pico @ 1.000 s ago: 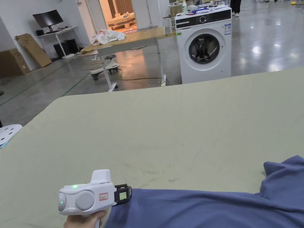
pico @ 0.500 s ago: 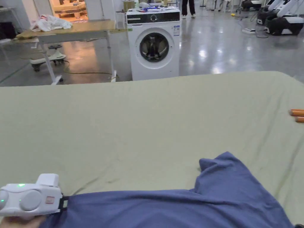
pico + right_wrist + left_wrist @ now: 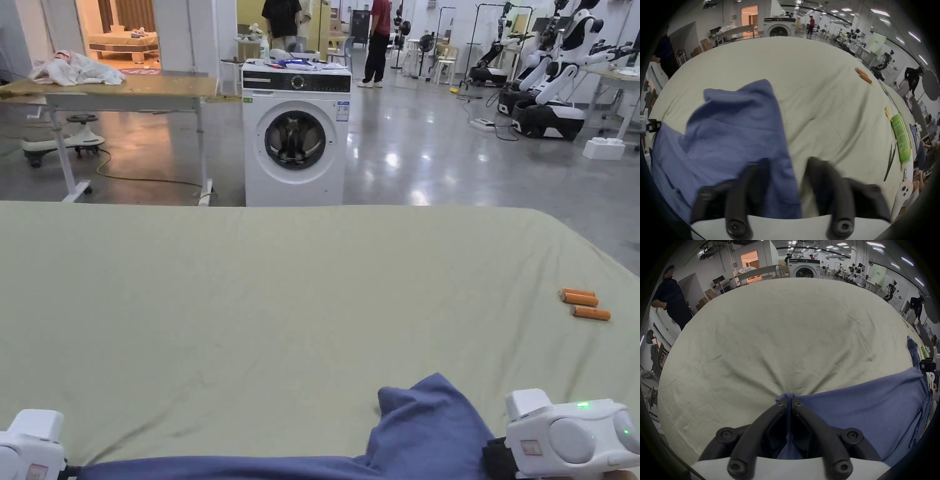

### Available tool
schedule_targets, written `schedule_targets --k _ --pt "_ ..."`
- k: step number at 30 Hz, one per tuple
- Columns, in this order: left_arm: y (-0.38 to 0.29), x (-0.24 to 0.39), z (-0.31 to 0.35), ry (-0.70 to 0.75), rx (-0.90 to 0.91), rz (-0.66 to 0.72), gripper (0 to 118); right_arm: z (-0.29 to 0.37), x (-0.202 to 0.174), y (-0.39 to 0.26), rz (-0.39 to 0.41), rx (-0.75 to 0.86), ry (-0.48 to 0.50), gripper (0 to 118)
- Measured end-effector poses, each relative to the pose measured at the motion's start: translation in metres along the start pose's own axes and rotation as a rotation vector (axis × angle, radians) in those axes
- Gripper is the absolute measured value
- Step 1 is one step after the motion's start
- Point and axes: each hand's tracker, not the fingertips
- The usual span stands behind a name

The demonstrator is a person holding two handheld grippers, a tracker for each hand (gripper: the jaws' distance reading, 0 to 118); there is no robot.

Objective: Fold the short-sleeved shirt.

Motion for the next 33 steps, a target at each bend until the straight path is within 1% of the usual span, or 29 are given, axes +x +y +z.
schedule_targets --k 1,3,4,5,6,7,8,10,11,13,14,16,18,20,21,23,26,28,29,30,31,32,33 --pt "0.000 0.000 0.001 0.003 0.008 -0.001 1 0.002 -0.001 0.001 -0.006 -0.001 0.009 3" --pt "-0.004 0.002 0.009 0.018 0.044 0.007 0 0.009 -0.002 0.000 -0.009 -0.011 0.009 2" --pt "-0.007 0.001 0.021 0.019 0.083 0.031 0 0.016 0.000 -0.002 -0.019 0.015 0.016 1" --pt "-0.002 -0.010 0.024 -0.005 0.109 0.056 0 0.023 0.003 -0.004 -0.041 0.042 0.020 0" --pt "-0.006 -0.020 0.042 -0.069 0.139 0.081 0 0.037 0.007 -0.008 -0.078 0.085 0.026 0" --pt "-0.013 -0.032 0.062 -0.127 0.157 0.096 0 0.052 0.009 -0.016 -0.101 0.126 0.058 0" --pt "-0.020 -0.038 0.078 -0.141 0.180 0.093 0 0.065 0.011 -0.022 -0.109 0.148 0.087 0" --pt "-0.047 -0.055 0.119 -0.164 0.249 0.090 0 0.098 0.015 -0.046 -0.105 0.196 0.116 0" --pt "-0.059 -0.065 0.134 -0.185 0.259 0.104 0 0.121 0.006 -0.062 -0.091 0.207 0.124 0" --pt "-0.095 -0.084 0.168 -0.242 0.284 0.143 0 0.150 0.007 -0.098 -0.087 0.231 0.103 0" --pt "-0.112 -0.090 0.180 -0.256 0.281 0.154 0 0.162 0.008 -0.115 -0.090 0.243 0.112 0" --pt "-0.151 -0.098 0.203 -0.266 0.296 0.159 0 0.181 0.005 -0.151 -0.121 0.259 0.130 0" --pt "-0.185 -0.096 0.215 -0.270 0.286 0.170 0 0.198 -0.001 -0.184 -0.131 0.266 0.128 0" --pt "-0.209 -0.094 0.220 -0.285 0.246 0.176 0 0.208 -0.009 -0.210 -0.134 0.267 0.107 0" --pt "-0.221 -0.087 0.220 -0.267 0.243 0.162 0 0.212 -0.012 -0.222 -0.130 0.254 0.091 0" --pt "-0.241 -0.082 0.218 -0.253 0.258 0.140 0 0.210 -0.013 -0.236 -0.147 0.236 0.085 0" --pt "-0.249 -0.086 0.206 -0.275 0.222 0.209 0 0.207 -0.015 -0.249 -0.161 0.217 0.072 0" --pt "-0.256 -0.089 0.199 -0.283 0.218 0.215 0 0.201 -0.013 -0.250 -0.181 0.209 0.067 0" --pt "-0.258 -0.088 0.196 -0.269 0.216 0.220 0 0.199 -0.014 -0.250 -0.182 0.203 0.072 2" --pt "-0.259 -0.087 0.194 -0.267 0.219 0.217 9 0.196 -0.017 -0.251 -0.175 0.197 0.070 14" --pt "-0.259 -0.085 0.193 -0.253 0.223 0.214 28 0.193 -0.016 -0.252 -0.153 0.229 0.022 46" --pt "-0.259 -0.080 0.193 -0.225 0.228 0.208 52 0.192 -0.018 -0.252 -0.134 0.240 -0.003 69" --pt "-0.260 -0.071 0.195 -0.154 0.241 0.168 73 0.192 -0.020 -0.251 -0.117 0.230 -0.016 75"
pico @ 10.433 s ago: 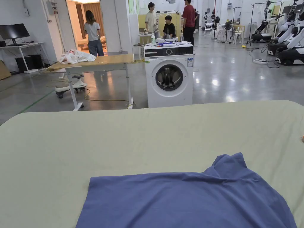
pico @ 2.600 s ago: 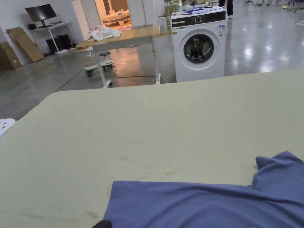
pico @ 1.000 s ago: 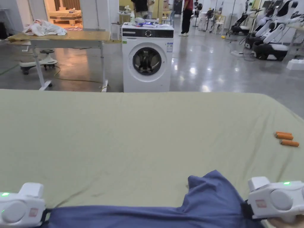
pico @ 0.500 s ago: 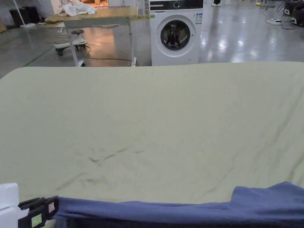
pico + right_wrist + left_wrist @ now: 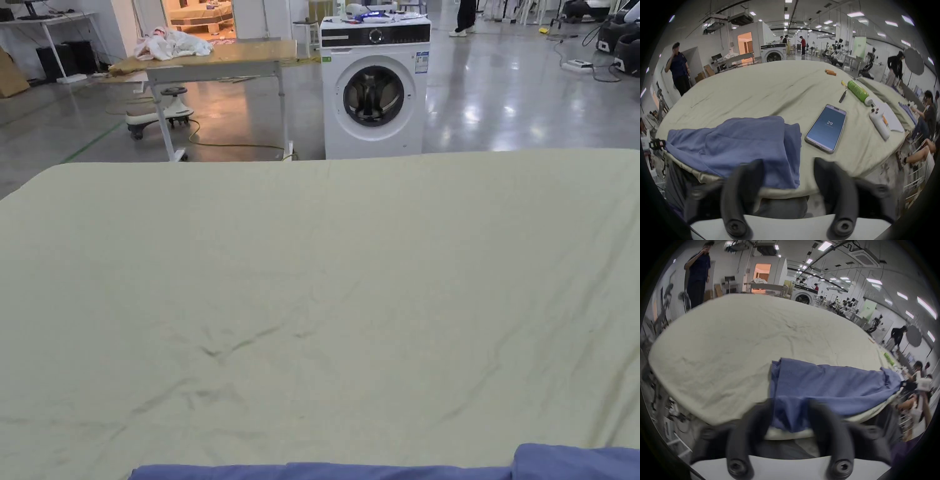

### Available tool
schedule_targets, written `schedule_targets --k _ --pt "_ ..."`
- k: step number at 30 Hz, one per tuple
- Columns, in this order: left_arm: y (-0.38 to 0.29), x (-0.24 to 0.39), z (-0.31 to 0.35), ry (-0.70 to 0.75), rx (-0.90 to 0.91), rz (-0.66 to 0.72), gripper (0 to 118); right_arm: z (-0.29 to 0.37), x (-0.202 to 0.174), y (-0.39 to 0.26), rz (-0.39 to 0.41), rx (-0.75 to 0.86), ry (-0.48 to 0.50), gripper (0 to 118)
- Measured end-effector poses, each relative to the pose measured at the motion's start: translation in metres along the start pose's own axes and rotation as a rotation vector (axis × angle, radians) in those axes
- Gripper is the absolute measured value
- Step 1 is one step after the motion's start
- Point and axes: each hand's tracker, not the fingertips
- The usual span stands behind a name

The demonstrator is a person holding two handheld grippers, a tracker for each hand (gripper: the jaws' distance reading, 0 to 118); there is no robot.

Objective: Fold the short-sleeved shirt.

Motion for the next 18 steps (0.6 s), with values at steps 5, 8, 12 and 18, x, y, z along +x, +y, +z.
schedule_targets --k 5,8,12,18 --pt "-0.010 0.059 0.033 0.225 0.190 -0.268 81 0.020 -0.013 0.013 -0.032 0.144 0.080 74" --pt "-0.005 0.086 0.070 0.220 0.342 -0.295 81 0.041 -0.028 0.022 -0.078 0.267 0.152 74" --pt "0.004 0.109 0.118 0.131 0.523 -0.219 81 0.063 -0.053 0.030 -0.102 0.400 0.300 74" --pt "0.004 0.123 0.144 0.077 0.640 -0.109 61 0.081 -0.090 0.040 -0.010 0.477 0.314 66"
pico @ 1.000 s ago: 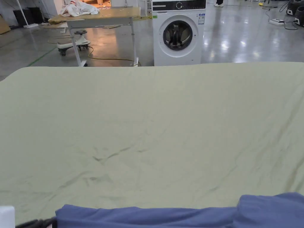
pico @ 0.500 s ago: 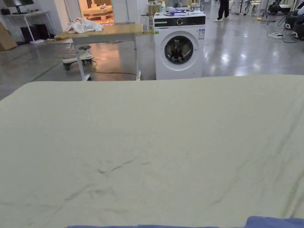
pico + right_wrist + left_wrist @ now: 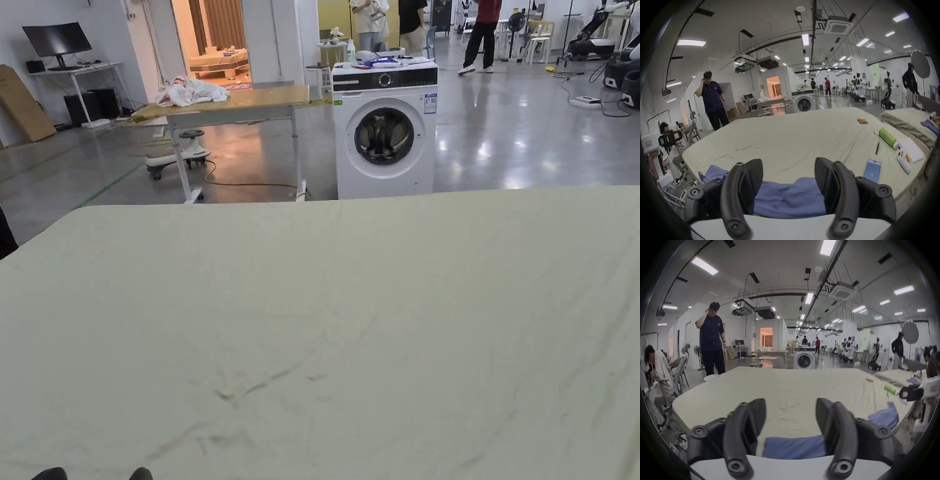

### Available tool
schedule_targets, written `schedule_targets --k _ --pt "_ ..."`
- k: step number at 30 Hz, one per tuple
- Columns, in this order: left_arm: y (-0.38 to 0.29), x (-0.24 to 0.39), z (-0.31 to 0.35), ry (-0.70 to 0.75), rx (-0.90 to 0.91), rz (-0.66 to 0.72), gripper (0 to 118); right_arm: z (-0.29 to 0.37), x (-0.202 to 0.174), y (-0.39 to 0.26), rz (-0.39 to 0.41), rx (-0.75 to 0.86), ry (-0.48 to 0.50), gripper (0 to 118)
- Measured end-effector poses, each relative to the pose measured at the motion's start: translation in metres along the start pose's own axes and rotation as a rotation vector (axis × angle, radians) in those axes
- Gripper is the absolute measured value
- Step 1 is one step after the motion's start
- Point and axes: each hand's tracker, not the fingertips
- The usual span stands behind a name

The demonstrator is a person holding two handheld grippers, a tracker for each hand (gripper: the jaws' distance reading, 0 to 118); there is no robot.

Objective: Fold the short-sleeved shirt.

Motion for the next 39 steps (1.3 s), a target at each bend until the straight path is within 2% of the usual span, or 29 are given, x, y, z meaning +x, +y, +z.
schedule_targets --k 1,3,4,5,6,15,16,17,19,20,21,22,24,29,32,33,36,37,38,39 --pt "0.000 0.001 0.003 -0.012 0.010 0.007 46 0.001 -0.004 0.001 0.011 0.011 0.015 57" --pt "-0.001 0.002 0.007 -0.031 0.007 0.005 26 0.000 -0.009 -0.002 0.008 0.019 0.039 34" --pt "-0.004 0.004 0.010 -0.054 -0.001 -0.014 14 -0.001 -0.009 -0.005 0.000 0.017 0.054 7" --pt "-0.007 0.006 0.012 -0.062 -0.001 -0.031 5 -0.002 -0.011 -0.007 -0.004 0.016 0.062 0" --pt "-0.008 0.009 0.013 -0.061 0.003 -0.039 0 -0.002 -0.013 -0.009 -0.006 0.014 0.060 0" --pt "-0.005 -0.017 0.005 -0.070 -0.030 0.041 0 0.001 -0.010 -0.015 -0.016 0.009 0.057 0" --pt "-0.006 -0.026 -0.002 -0.057 -0.056 0.067 4 0.002 -0.008 -0.016 -0.023 0.009 0.057 0" --pt "-0.008 -0.040 -0.013 -0.061 -0.108 0.097 17 0.003 -0.005 -0.018 -0.038 0.012 0.054 0" --pt "-0.023 -0.070 -0.040 -0.058 -0.207 0.159 30 0.001 0.002 -0.023 -0.102 -0.010 0.071 0" --pt "-0.030 -0.085 -0.056 -0.057 -0.275 0.210 47 0.000 0.004 -0.025 -0.125 -0.023 0.075 0" --pt "-0.041 -0.104 -0.077 -0.054 -0.367 0.271 75 0.000 0.006 -0.027 -0.138 -0.030 0.065 0" --pt "-0.053 -0.124 -0.096 -0.061 -0.440 0.334 93 0.001 0.007 -0.029 -0.138 -0.034 0.061 0" --pt "-0.076 -0.152 -0.116 -0.098 -0.489 0.454 93 0.004 0.008 -0.033 -0.138 -0.039 0.060 0" --pt "-0.118 -0.194 -0.160 -0.063 -0.584 0.690 92 0.012 0.009 -0.037 -0.122 -0.057 0.046 0" --pt "-0.127 -0.205 -0.158 -0.195 -0.514 0.810 89 0.016 0.010 -0.037 -0.098 -0.059 0.033 0" --pt "-0.129 -0.211 -0.161 -0.225 -0.507 0.868 84 0.016 0.011 -0.038 -0.103 -0.064 0.033 0" --pt "-0.140 -0.220 -0.175 -0.203 -0.524 1.020 49 0.014 0.012 -0.039 -0.124 -0.072 0.028 0" --pt "-0.142 -0.217 -0.180 -0.188 -0.536 1.005 30 0.014 0.012 -0.040 -0.125 -0.072 0.026 0" --pt "-0.143 -0.210 -0.181 -0.183 -0.543 0.991 18 0.014 0.011 -0.040 -0.124 -0.071 0.024 0" --pt "-0.143 -0.206 -0.183 -0.163 -0.553 0.973 10 0.014 0.010 -0.040 -0.121 -0.073 0.024 0"
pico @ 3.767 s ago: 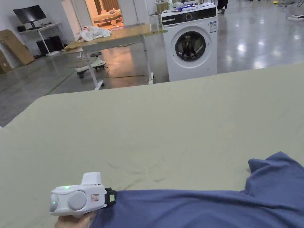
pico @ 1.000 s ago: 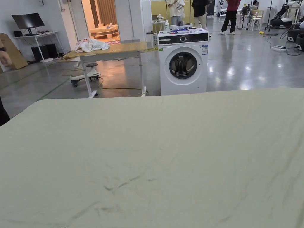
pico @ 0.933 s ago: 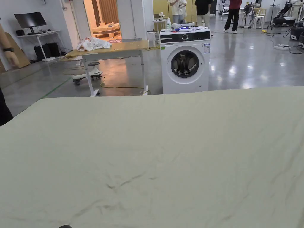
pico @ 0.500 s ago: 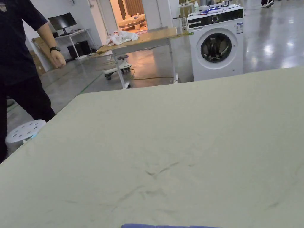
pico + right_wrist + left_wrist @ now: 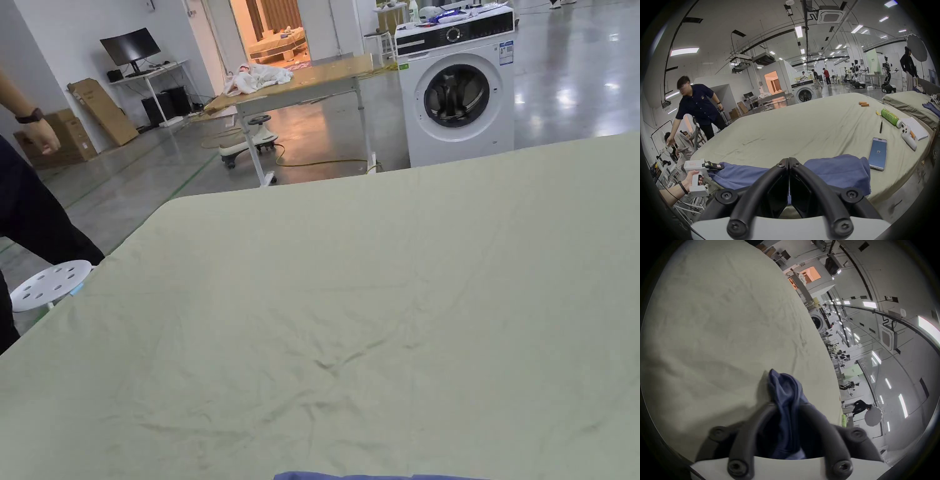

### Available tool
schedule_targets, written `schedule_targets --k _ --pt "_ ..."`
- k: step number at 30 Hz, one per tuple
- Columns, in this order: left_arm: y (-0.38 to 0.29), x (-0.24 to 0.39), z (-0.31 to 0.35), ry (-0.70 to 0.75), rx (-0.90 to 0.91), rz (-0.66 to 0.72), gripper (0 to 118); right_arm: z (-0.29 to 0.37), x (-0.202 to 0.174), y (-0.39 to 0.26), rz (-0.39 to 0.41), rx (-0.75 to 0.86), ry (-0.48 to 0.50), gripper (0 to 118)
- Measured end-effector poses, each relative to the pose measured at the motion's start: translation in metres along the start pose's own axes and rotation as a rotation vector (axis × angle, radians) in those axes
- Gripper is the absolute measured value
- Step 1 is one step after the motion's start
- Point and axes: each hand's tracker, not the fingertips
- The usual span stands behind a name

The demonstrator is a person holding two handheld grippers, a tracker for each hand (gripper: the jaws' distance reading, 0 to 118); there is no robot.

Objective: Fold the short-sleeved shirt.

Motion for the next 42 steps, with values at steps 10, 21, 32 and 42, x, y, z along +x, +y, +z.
schedule_targets --k 10,21,32,42 --pt "0.017 -0.002 0.033 -0.076 0.120 0.103 1 -0.003 -0.004 0.001 0.000 -0.025 -0.004 0" --pt "0.077 0.079 0.076 0.084 0.268 -0.196 1 -0.008 0.012 -0.015 -0.057 -0.034 0.002 0" --pt "-0.065 0.181 -0.046 -0.164 -0.150 -0.341 1 0.001 0.015 -0.019 -0.076 -0.021 -0.006 0" --pt "-0.150 0.201 -0.129 -0.116 -0.340 -0.455 17 0.018 0.028 -0.026 -0.138 -0.022 -0.085 0"
